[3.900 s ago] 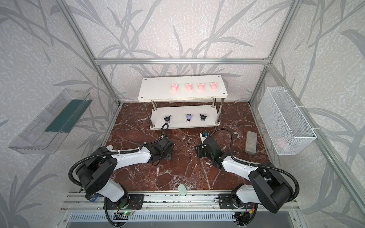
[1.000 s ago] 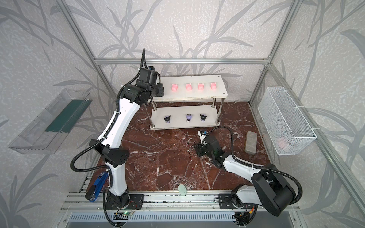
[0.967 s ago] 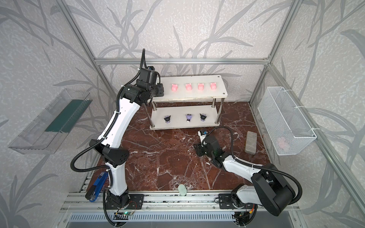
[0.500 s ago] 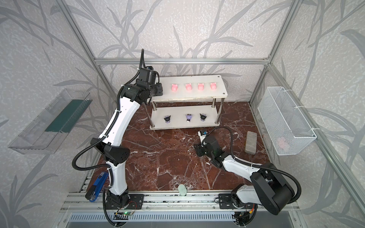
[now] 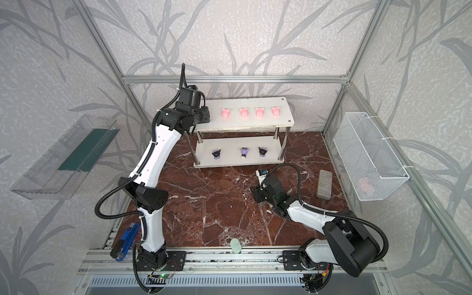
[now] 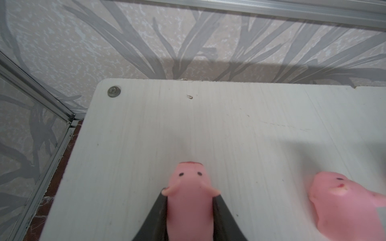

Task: Organize plastic toys on shelves
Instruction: Place the plastic toy on the shelf.

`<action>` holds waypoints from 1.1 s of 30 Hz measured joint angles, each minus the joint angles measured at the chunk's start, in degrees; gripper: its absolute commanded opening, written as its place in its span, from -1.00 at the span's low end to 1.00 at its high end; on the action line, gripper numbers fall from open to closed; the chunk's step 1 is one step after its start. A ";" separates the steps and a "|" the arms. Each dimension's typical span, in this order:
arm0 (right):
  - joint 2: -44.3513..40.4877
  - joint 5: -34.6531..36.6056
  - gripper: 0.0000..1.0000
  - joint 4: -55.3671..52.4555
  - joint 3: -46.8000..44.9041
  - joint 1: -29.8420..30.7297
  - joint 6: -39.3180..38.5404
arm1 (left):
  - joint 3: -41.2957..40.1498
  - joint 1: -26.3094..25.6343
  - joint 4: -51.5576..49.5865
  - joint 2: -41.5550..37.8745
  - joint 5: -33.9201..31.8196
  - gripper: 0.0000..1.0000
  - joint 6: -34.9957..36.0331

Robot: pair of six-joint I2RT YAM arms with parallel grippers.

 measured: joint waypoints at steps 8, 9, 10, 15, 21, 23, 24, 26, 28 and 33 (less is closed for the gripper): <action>0.57 0.26 -0.12 0.00 0.00 0.00 0.00 | 0.04 0.11 0.44 0.11 0.46 -0.29 -0.13; 0.74 0.28 -0.12 0.02 0.00 -0.02 0.00 | 0.04 0.11 0.44 0.11 0.50 -0.28 -0.13; 0.87 0.28 -0.12 0.02 0.00 -0.04 0.00 | 0.09 0.11 0.44 0.11 0.55 -0.27 -0.22; 1.27 0.28 -0.12 0.02 0.00 -0.15 0.02 | 0.85 0.15 0.17 0.46 0.79 -0.20 -0.35; 1.77 0.26 -0.12 0.04 0.02 -0.22 0.02 | 0.98 0.15 0.15 0.55 0.81 -0.15 -0.35; 1.79 0.26 -0.12 0.04 0.02 -0.22 0.04 | 1.11 0.17 0.00 0.55 0.81 -0.12 -0.33; 1.84 0.26 -0.12 0.04 0.02 -0.22 0.04 | 1.22 0.20 -0.09 0.55 0.81 -0.10 -0.28; 1.88 0.26 -0.12 0.04 0.02 -0.22 0.04 | 1.90 0.22 -0.44 0.55 0.76 -0.08 -0.20; 1.88 0.26 -0.12 0.04 0.02 -0.22 0.07 | 2.82 0.26 -0.61 0.55 0.72 -0.06 0.00; 1.90 0.26 -0.12 0.04 0.09 -0.22 0.13 | 3.93 0.33 -0.48 -0.57 0.76 -0.01 0.20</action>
